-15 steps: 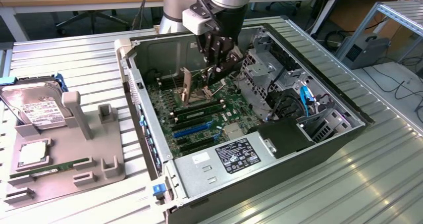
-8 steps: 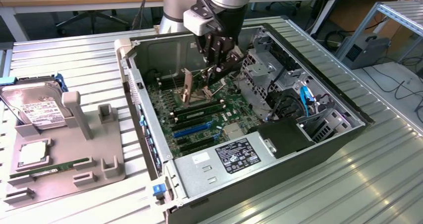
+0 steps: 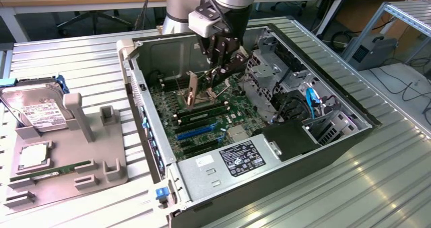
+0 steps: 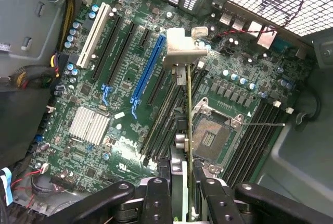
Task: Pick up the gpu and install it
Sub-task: 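Insert the gpu into the slot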
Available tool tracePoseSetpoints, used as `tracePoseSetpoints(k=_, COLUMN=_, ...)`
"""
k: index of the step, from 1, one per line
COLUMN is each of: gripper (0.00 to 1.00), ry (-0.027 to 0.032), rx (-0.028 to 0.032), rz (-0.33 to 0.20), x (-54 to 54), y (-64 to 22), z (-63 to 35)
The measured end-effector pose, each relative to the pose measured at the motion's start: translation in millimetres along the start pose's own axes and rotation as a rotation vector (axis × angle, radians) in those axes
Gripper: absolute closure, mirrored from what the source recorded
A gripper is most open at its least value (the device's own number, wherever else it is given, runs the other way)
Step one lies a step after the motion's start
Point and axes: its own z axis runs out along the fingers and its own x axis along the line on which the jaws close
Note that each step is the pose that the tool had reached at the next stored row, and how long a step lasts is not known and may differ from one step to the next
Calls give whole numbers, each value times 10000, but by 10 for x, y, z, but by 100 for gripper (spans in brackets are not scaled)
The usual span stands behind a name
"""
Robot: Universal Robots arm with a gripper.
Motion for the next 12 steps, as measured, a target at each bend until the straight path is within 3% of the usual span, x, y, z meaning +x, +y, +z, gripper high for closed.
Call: tracePoseSetpoints(k=12, gripper=73, ry=-14, rx=-22, rz=-662, x=0, y=0, z=0)
